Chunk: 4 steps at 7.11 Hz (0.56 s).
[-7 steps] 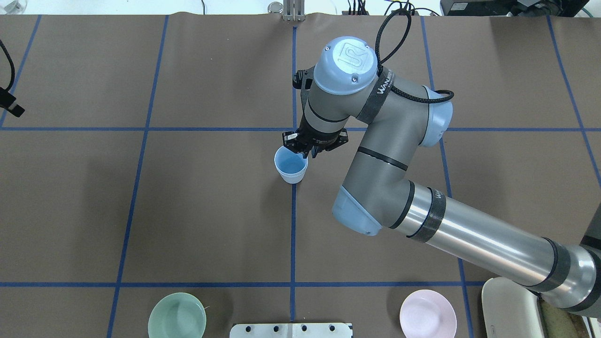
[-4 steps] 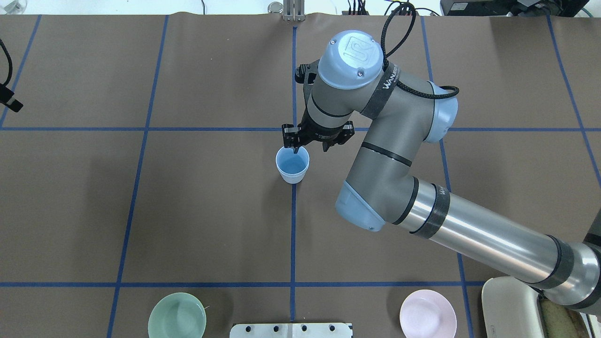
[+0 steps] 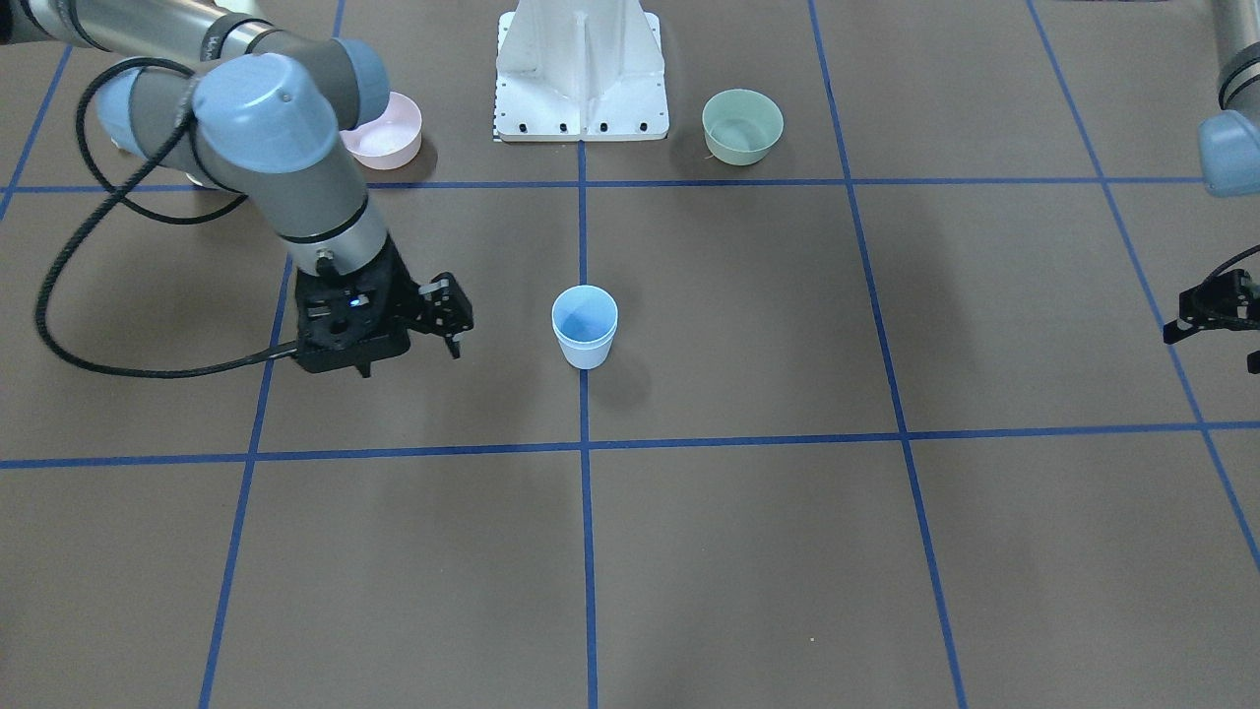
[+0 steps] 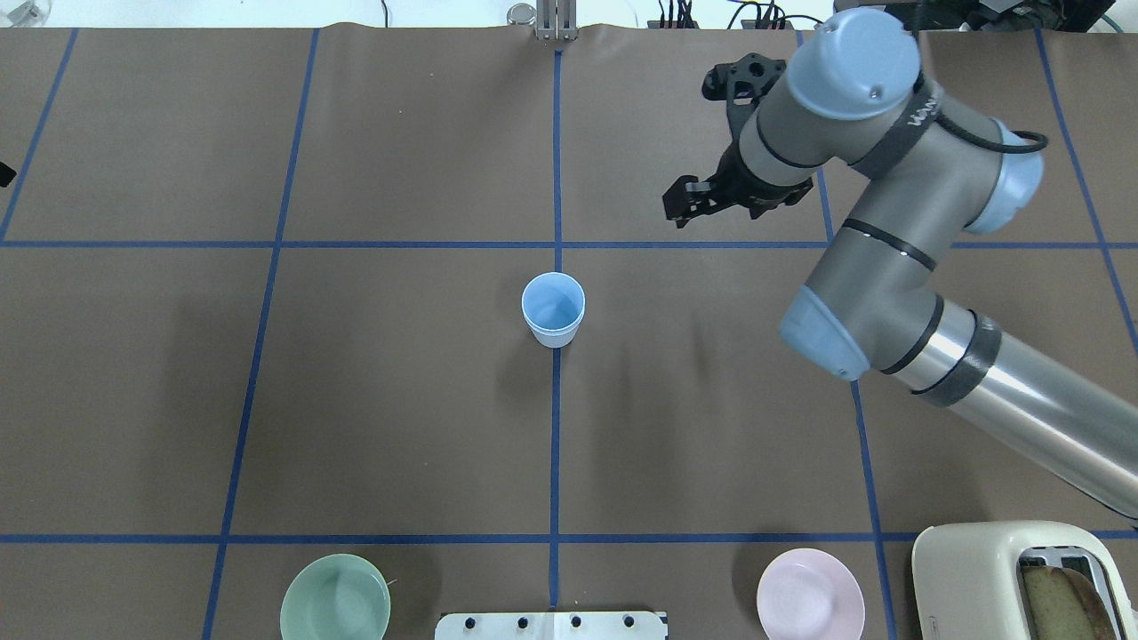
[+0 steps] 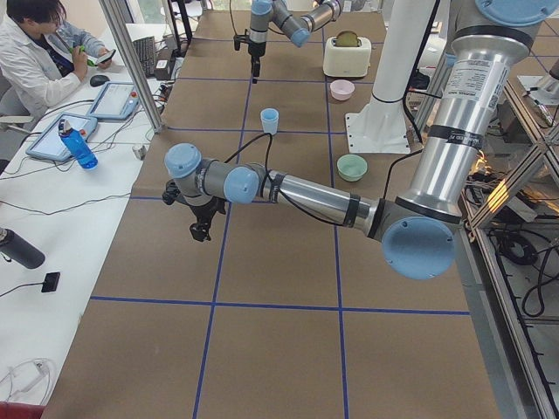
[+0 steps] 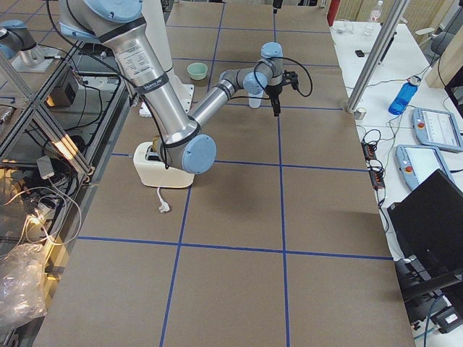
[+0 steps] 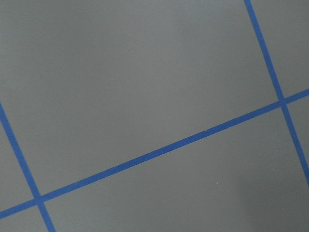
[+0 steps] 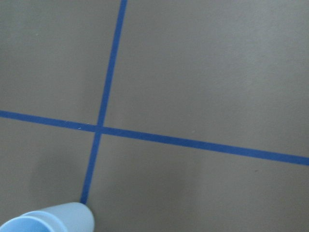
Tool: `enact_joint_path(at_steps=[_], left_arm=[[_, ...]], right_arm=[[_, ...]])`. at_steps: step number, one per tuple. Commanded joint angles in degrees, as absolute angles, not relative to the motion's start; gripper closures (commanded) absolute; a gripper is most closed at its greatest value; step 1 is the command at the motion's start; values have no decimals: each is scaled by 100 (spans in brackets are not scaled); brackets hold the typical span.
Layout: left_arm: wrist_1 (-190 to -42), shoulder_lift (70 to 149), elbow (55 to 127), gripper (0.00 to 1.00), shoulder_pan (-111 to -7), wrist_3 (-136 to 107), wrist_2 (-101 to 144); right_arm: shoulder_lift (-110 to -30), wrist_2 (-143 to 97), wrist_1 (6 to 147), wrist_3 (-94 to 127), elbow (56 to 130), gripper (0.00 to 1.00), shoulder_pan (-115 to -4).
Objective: Stack blue cups with both arms
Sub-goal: 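Open the right gripper and withdraw it away from the stacked cups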
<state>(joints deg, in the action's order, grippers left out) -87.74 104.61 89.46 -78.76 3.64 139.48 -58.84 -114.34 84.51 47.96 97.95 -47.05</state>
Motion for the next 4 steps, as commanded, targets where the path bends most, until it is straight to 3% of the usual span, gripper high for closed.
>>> enact_joint_path(at_steps=[1, 4], left_arm=[[-8745, 10267, 8930, 1, -8120, 378, 13940], [-8368, 10222, 8947, 1, -8507, 361, 13948]], right_arm=[[-6554, -11749, 8455, 4079, 9852, 0, -5560], [-7790, -12548, 8473, 2647, 9870, 0, -6982]])
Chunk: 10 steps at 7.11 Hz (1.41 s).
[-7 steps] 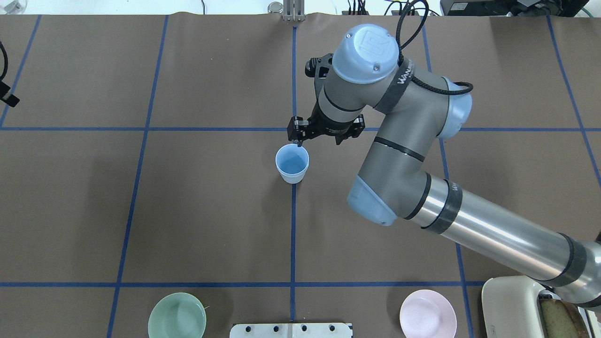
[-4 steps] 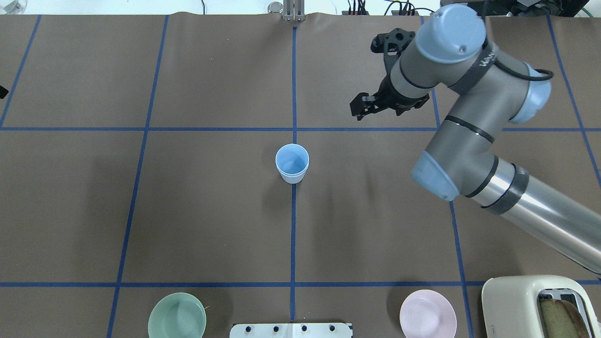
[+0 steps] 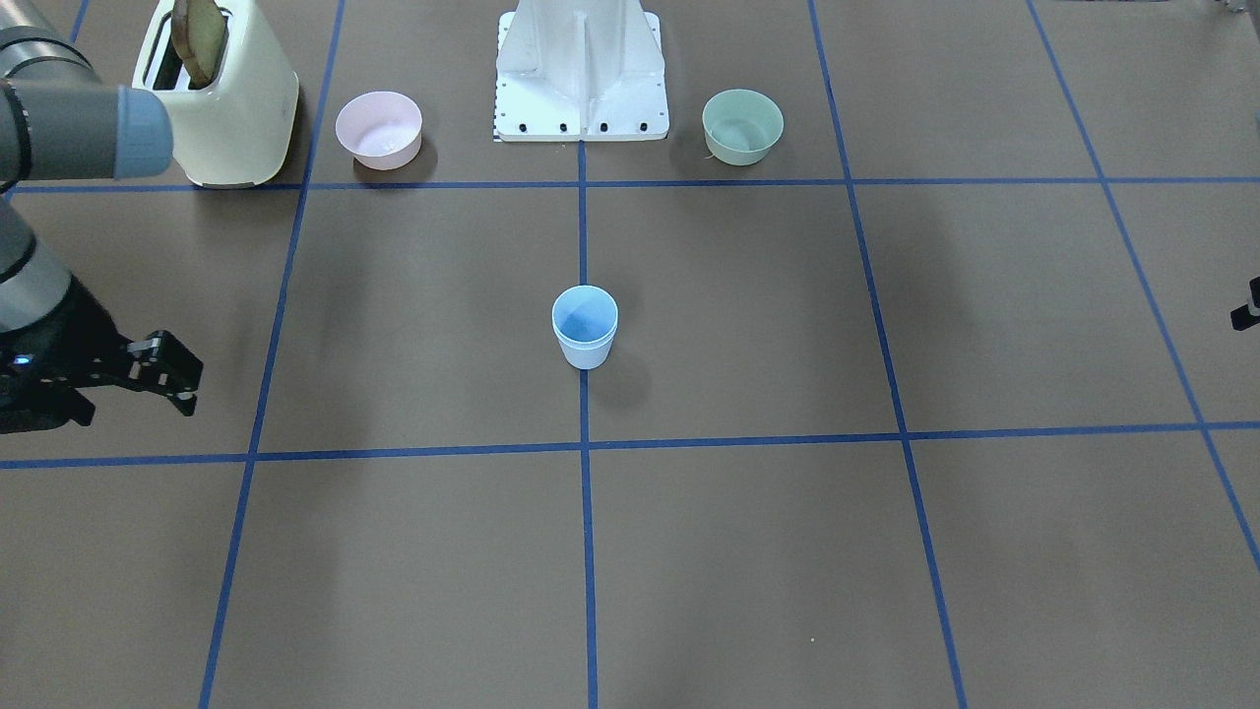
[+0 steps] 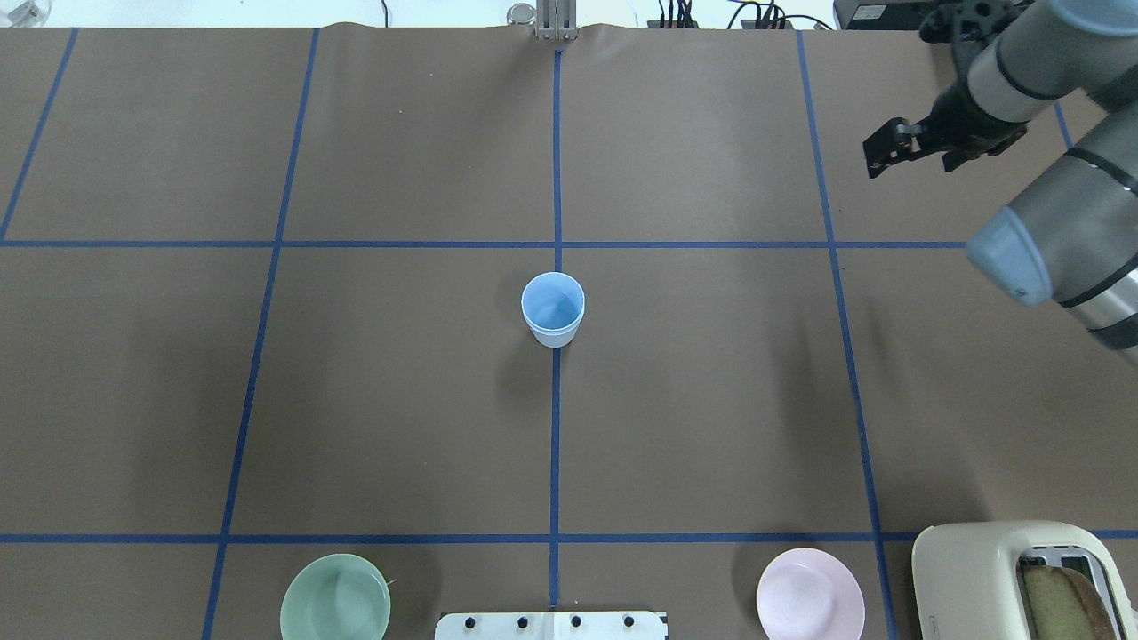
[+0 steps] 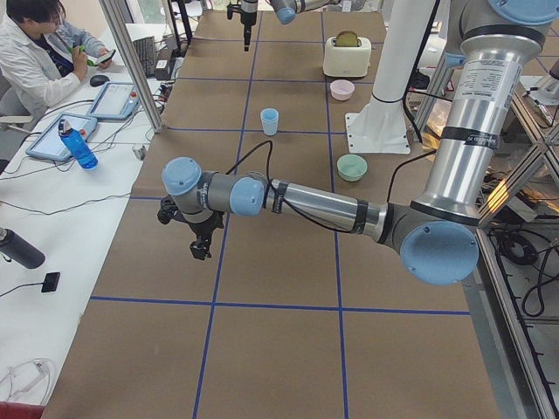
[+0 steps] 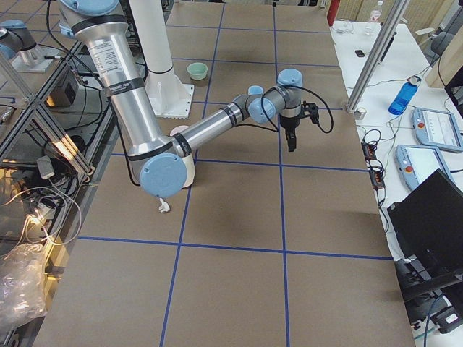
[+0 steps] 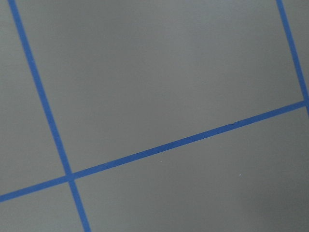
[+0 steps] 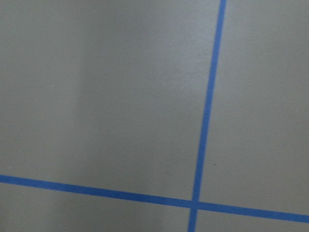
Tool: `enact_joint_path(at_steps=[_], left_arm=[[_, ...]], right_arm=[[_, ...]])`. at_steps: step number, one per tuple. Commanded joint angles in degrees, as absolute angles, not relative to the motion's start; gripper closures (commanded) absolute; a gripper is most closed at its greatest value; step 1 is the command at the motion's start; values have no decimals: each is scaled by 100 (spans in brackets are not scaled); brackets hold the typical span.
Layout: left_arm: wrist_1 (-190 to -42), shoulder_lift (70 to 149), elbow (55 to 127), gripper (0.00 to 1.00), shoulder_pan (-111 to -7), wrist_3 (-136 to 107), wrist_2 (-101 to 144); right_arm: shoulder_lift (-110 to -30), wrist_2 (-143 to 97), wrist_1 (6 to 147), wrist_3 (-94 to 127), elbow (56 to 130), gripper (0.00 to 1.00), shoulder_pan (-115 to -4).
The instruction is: Stack blue cups with both arms
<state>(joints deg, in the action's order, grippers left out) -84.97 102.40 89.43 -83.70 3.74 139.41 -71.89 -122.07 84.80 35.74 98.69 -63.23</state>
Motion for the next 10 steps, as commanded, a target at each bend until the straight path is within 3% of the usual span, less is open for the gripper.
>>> enact_joint_path(at_steps=[1, 5, 10], left_arm=[[-8054, 10222, 9017, 1, -8508, 360, 13940], [-7989, 10055, 9018, 1, -8525, 422, 13913], [-7998, 9738, 9114, 1, -8525, 422, 13606]], right_arm=[[-8257, -12568, 8499, 1941, 9844, 0, -7388], [-9131, -13017, 8516, 1846, 9817, 0, -8374], [-9246, -13017, 8939, 1099, 9896, 0, -8666]])
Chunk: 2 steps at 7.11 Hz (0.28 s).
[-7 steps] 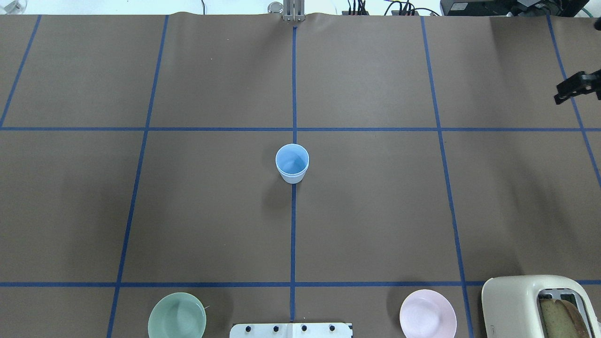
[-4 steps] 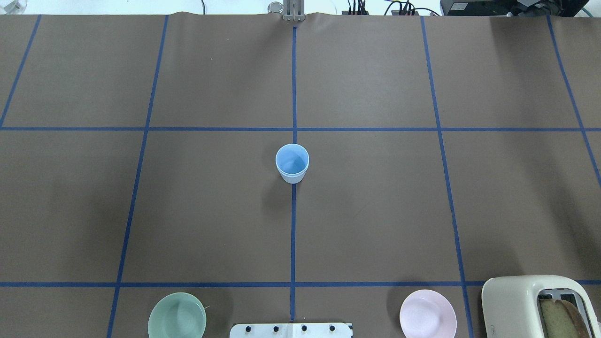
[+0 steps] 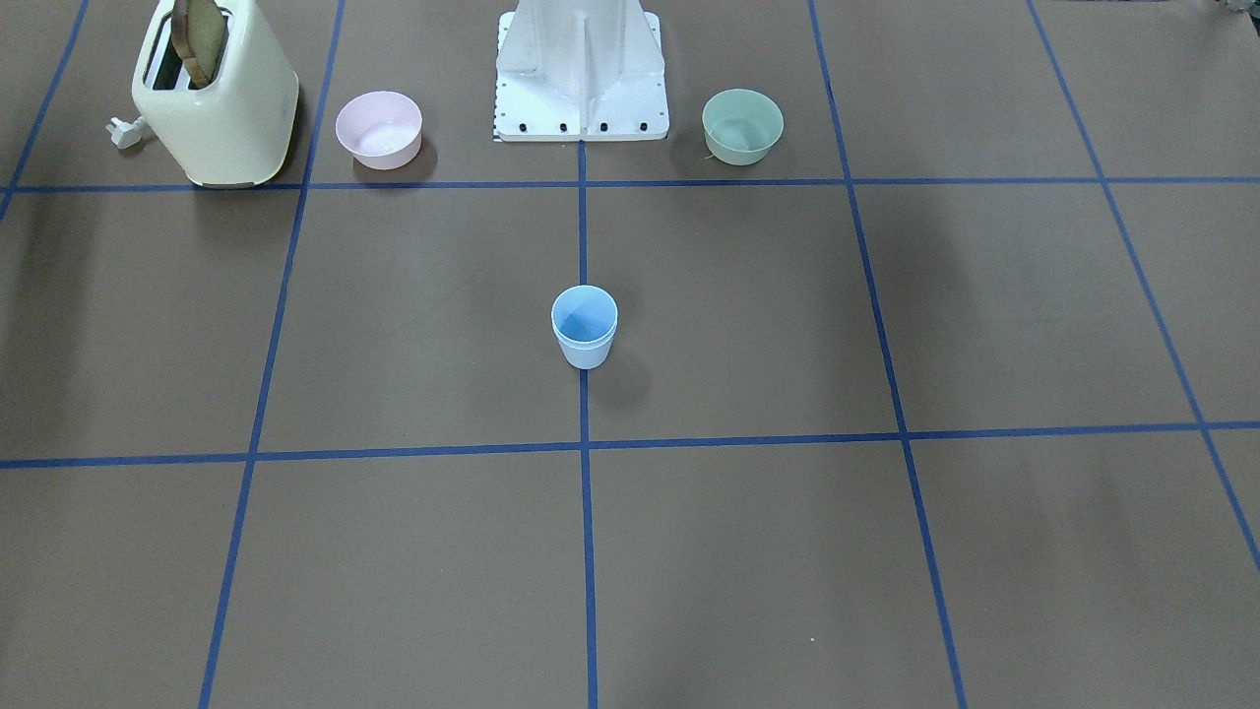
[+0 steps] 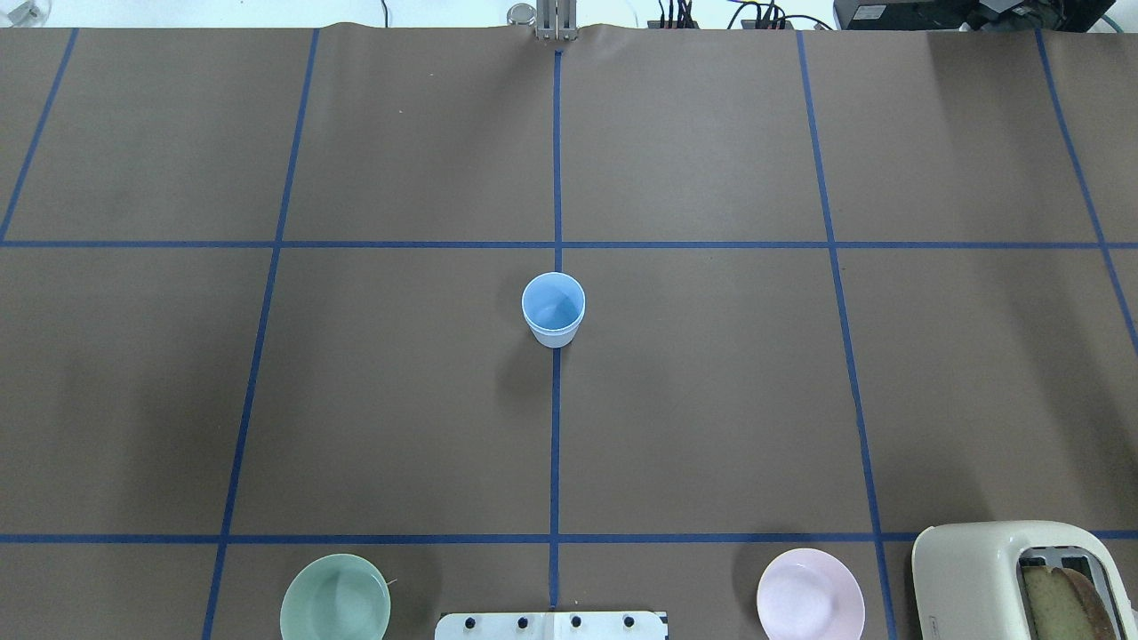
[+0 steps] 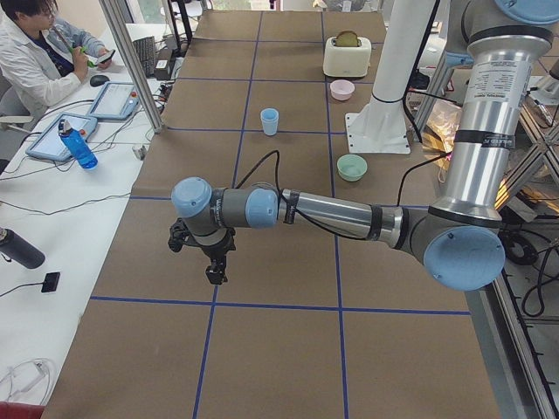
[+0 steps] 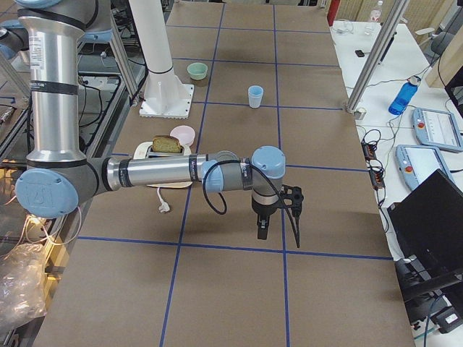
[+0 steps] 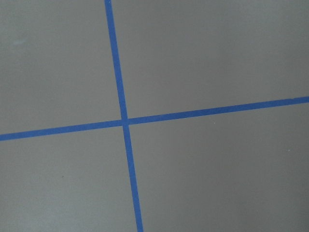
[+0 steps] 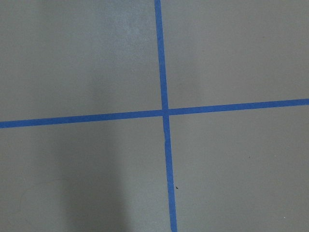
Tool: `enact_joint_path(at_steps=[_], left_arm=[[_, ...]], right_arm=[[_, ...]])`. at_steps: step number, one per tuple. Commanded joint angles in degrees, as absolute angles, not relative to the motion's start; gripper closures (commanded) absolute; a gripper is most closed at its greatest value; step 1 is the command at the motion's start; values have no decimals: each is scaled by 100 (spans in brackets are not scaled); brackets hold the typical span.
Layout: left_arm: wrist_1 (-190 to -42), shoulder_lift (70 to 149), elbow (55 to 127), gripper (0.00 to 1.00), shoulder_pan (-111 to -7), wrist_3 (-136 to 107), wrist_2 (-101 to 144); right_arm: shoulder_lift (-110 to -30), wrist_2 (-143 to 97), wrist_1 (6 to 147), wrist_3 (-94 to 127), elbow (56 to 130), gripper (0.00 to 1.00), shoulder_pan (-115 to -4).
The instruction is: Stack blue cups with both arms
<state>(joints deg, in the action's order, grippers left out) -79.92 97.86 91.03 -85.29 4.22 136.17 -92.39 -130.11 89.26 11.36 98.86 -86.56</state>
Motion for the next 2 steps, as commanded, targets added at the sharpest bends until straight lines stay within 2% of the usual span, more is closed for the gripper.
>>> enact_joint_path(at_steps=[1, 2], left_arm=[[-7998, 9730, 9114, 1, -8525, 422, 13605], [-8007, 9729, 9114, 1, -8525, 422, 13614]], right_arm=[[-9246, -13043, 8938, 1099, 9896, 0, -8683], [-9255, -13052, 8947, 1099, 9940, 0, -8692]])
